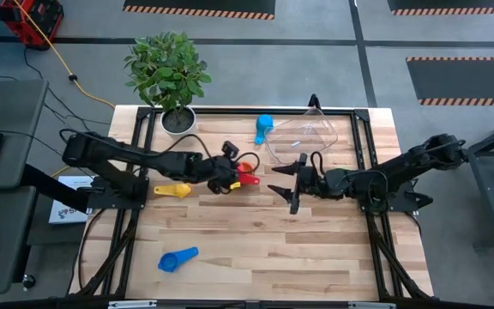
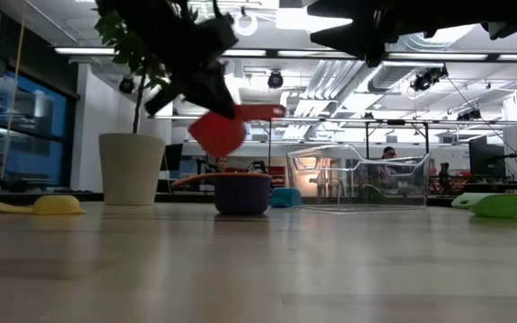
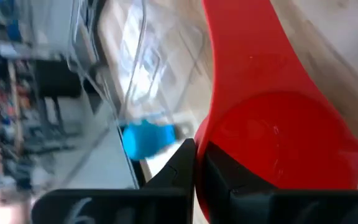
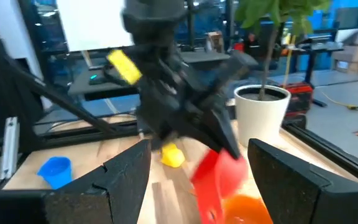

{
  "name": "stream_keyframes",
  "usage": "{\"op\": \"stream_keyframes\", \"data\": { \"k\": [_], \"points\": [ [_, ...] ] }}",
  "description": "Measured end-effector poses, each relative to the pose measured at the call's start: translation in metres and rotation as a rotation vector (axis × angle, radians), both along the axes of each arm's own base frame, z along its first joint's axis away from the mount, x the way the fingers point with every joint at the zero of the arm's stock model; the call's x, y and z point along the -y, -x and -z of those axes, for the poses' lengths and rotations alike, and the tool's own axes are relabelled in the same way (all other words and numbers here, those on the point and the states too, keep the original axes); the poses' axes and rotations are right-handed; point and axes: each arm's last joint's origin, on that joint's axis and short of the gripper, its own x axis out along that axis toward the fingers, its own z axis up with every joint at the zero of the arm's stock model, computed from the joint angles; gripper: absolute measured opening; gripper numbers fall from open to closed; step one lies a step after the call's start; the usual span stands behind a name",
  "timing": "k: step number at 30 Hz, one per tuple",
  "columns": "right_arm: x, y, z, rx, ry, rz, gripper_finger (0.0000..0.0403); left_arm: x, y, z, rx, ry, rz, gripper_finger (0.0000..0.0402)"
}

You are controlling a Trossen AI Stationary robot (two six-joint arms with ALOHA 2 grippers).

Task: Nest measuring cups in basket
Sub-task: Stack the red measuring cup on top of the orange measuring cup

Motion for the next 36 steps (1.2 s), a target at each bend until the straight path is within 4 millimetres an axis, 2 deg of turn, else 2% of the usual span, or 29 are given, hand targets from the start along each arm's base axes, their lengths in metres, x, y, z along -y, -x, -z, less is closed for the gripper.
{"op": "stream_keyframes", "data": {
  "k": [7,12,17,21,27,32,36],
  "points": [
    [-0.002,0.001,-0.001,-0.003,0.002,-0.073,0.0261,-0.007,-0.017,0.018,-0.055,-0.063,0.054,0.0004],
    [-0.002,0.001,0.004,-0.046,-0.003,-0.058,0.0261,0.002,-0.022,0.007,-0.010,-0.088,0.034,0.0004],
    [0.002,0.002,0.012,-0.111,-0.089,0.022,0.0261,0.013,-0.028,-0.010,0.158,-0.155,-0.118,0.0004],
    [0.004,0.003,0.020,-0.165,-0.172,0.067,0.0261,0.018,-0.029,-0.015,0.291,-0.150,-0.270,0.0004],
    [0.003,-0.002,0.029,-0.156,-0.183,0.176,0.0261,0.018,-0.032,-0.025,0.545,0.006,-0.434,0.0004],
    [0.009,-0.013,0.038,-0.101,-0.152,0.281,0.0261,0.022,-0.036,-0.032,0.686,0.140,-0.442,0.0003],
    [0.010,-0.016,0.039,-0.085,-0.120,0.286,0.0261,0.026,-0.035,-0.031,0.633,0.091,-0.397,0.0003]
  ]
}}
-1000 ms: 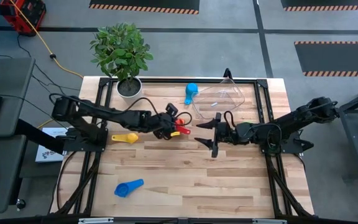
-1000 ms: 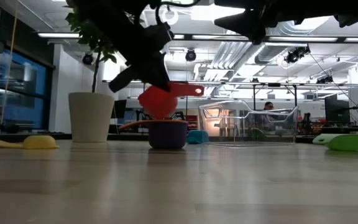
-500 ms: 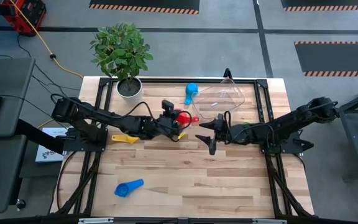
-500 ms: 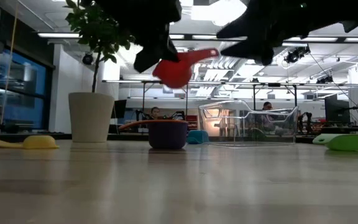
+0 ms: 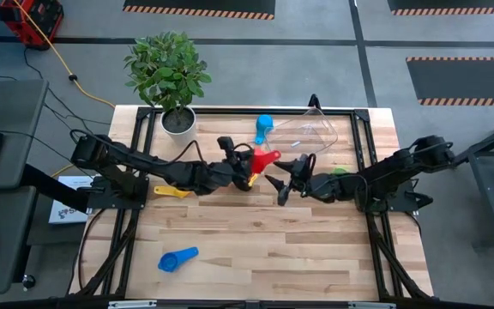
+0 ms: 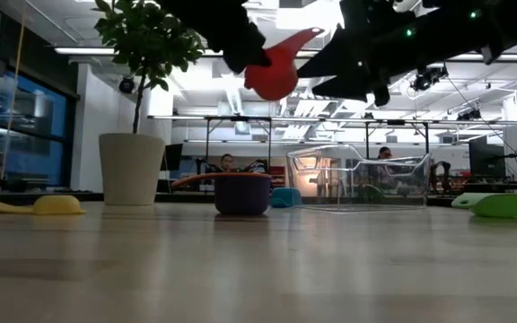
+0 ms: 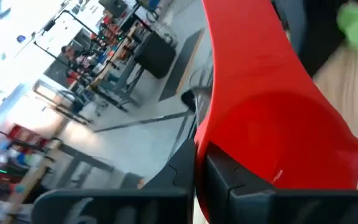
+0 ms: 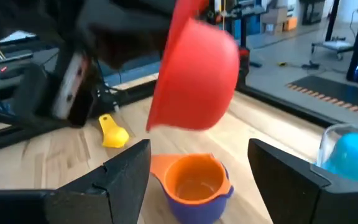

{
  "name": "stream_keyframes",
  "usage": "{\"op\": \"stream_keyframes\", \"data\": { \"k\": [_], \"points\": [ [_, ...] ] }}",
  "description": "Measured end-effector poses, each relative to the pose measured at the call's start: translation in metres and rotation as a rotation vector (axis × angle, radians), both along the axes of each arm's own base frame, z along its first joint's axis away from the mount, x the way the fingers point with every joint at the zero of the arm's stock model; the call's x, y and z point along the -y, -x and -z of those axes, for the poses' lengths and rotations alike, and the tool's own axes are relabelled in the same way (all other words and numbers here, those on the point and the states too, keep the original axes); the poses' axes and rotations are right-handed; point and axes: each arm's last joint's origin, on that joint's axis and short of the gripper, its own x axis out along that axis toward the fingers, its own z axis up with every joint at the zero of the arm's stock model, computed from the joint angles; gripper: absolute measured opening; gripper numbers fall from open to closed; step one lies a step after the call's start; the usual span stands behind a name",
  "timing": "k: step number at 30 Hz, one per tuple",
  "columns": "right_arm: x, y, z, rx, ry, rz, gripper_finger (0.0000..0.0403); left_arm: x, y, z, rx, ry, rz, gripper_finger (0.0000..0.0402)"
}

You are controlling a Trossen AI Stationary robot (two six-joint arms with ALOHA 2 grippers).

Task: Nest measuring cups in basket
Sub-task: Stack the red measuring cup on top of the orange measuring cup

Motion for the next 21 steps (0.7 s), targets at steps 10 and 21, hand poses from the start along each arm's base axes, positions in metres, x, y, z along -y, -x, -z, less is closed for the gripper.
{"op": "stream_keyframes", "data": {
  "k": [10,21],
  "points": [
    [-0.003,0.000,-0.021,0.176,0.047,0.007,0.0261,0.002,0.005,0.005,-0.051,-0.029,-0.082,0.0002],
    [0.020,-0.002,-0.033,0.298,0.040,0.084,0.0261,0.006,0.003,0.005,0.008,0.050,-0.018,0.0001]
  ]
}}
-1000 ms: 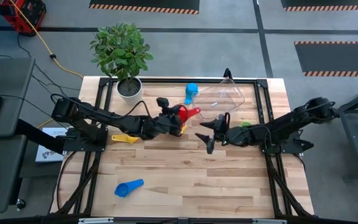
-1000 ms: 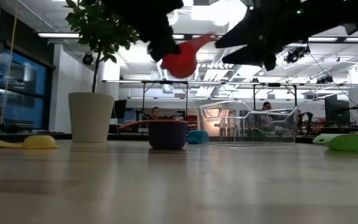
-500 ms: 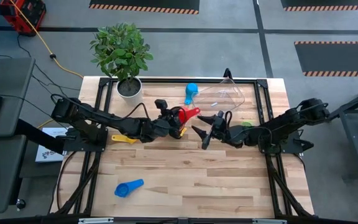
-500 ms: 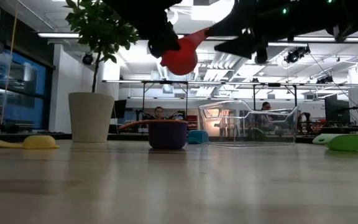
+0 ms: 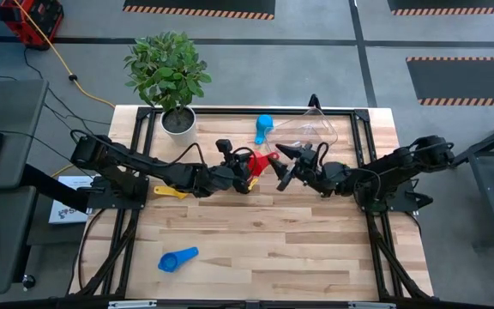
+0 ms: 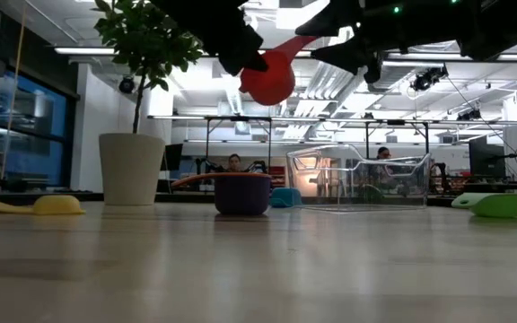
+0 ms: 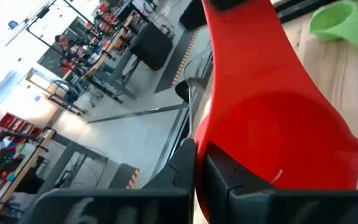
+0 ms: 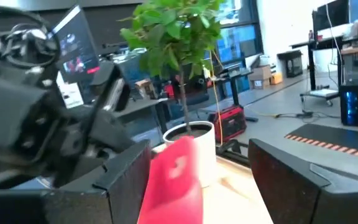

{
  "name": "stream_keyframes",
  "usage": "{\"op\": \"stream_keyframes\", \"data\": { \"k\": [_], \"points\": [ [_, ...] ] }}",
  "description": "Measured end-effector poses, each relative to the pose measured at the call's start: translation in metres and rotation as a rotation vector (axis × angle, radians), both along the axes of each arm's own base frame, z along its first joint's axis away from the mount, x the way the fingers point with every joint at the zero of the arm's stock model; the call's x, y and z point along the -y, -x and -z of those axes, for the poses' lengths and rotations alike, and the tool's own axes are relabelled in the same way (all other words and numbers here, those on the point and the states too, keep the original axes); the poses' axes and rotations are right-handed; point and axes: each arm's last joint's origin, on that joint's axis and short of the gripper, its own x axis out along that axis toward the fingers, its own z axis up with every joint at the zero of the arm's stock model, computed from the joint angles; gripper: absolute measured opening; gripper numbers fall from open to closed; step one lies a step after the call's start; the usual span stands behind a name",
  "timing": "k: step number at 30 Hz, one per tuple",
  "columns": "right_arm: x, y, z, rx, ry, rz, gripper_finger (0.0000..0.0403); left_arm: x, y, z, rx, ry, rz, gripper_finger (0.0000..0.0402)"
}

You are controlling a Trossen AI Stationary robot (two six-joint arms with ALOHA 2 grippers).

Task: Nest measuring cups in basket
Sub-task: Stack the red measuring cup on top of the orange measuring cup

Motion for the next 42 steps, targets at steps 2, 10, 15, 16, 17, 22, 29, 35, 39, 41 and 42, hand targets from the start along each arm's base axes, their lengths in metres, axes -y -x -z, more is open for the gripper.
{"op": "stream_keyframes", "data": {
  "k": [2,10,15,16,17,22,29,35,39,41,42],
  "points": [
    [0.004,-0.001,0.001,0.006,-0.020,-0.045,0.0261,0.000,-0.001,-0.002,0.016,-0.002,0.003,0.0001],
    [0.007,-0.002,0.001,0.032,-0.050,-0.097,0.0188,-0.003,-0.001,-0.001,0.013,0.005,-0.004,0.0002],
    [0.006,-0.002,0.001,0.036,-0.053,-0.103,0.0049,-0.003,-0.001,-0.001,0.015,0.005,-0.014,0.0003],
    [0.006,-0.003,0.000,0.038,-0.051,-0.111,0.0026,-0.003,-0.001,-0.001,0.014,0.005,-0.014,0.0003],
    [0.006,-0.003,0.000,0.038,-0.045,-0.118,0.0015,-0.003,-0.001,-0.001,0.015,0.005,-0.014,0.0005],
    [0.006,-0.003,0.000,0.029,-0.032,-0.117,0.0011,-0.003,-0.001,-0.001,0.014,-0.005,-0.015,0.0026],
    [0.009,0.004,-0.005,-0.035,-0.002,-0.030,0.0002,-0.003,-0.001,-0.001,-0.013,-0.030,-0.004,0.0104],
    [0.008,0.013,-0.020,-0.004,0.036,-0.013,0.0001,0.004,0.007,-0.002,-0.030,-0.002,-0.012,0.0180],
    [0.008,0.013,-0.024,0.038,0.060,-0.013,0.0001,0.012,0.014,-0.004,0.017,0.165,0.084,0.0205],
    [0.008,0.011,-0.023,0.060,0.075,-0.012,0.0001,0.014,0.017,-0.004,0.099,0.264,0.175,0.0208],
    [0.007,0.010,-0.023,0.074,0.089,-0.016,0.0001,0.014,0.018,-0.003,0.158,0.303,0.217,0.0208]
  ]
}}
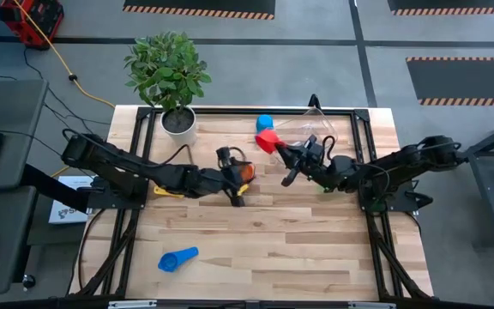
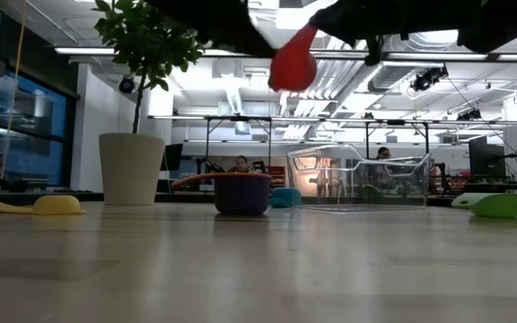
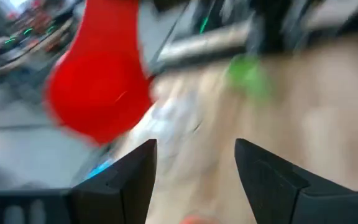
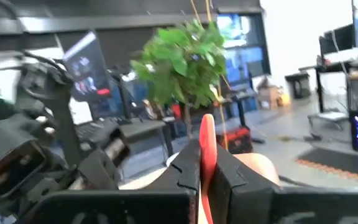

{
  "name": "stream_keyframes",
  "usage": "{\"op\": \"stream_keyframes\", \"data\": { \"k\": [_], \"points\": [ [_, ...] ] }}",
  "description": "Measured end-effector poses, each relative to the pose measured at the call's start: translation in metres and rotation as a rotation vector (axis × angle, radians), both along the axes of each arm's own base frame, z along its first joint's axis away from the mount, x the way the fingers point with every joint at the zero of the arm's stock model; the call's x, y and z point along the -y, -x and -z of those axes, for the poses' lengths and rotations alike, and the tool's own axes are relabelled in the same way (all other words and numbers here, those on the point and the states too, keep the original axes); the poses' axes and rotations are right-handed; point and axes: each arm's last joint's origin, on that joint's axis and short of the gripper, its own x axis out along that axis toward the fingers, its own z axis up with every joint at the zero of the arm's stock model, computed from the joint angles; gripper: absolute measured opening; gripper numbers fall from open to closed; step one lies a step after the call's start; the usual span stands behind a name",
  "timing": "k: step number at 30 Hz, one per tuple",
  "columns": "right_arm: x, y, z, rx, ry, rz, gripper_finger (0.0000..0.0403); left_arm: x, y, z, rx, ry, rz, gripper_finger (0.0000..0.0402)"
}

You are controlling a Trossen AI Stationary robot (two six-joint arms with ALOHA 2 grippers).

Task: Nest measuring cups in basket
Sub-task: Stack the red measuring cup on top of the orange measuring cup

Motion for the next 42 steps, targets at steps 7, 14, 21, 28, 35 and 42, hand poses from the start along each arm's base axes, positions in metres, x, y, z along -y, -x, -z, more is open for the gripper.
{"op": "stream_keyframes", "data": {
  "k": [7,14,21,28,35,42],
  "points": [
    [-0.004,-0.010,0.007,0.133,0.091,-0.078,0.0000,-0.013,0.022,0.020,0.462,0.218,0.023,0.0203],
    [-0.010,-0.027,0.006,0.210,0.163,-0.109,0.0000,-0.024,0.032,0.025,0.603,0.307,0.001,0.0203],
    [-0.026,-0.058,-0.004,0.170,0.295,-0.089,0.0000,-0.022,0.031,0.022,0.672,0.444,0.060,0.0202],
    [-0.040,-0.059,-0.012,0.106,0.380,-0.057,0.0000,-0.022,0.032,0.018,0.776,0.626,0.080,0.0202],
    [-0.056,-0.048,-0.026,0.100,0.475,-0.026,0.0000,-0.022,0.043,0.001,1.018,0.703,0.176,0.0202],
    [-0.059,-0.044,-0.035,0.122,0.510,-0.028,0.0000,-0.023,0.042,0.002,1.021,0.746,0.164,0.0202]
  ]
}}
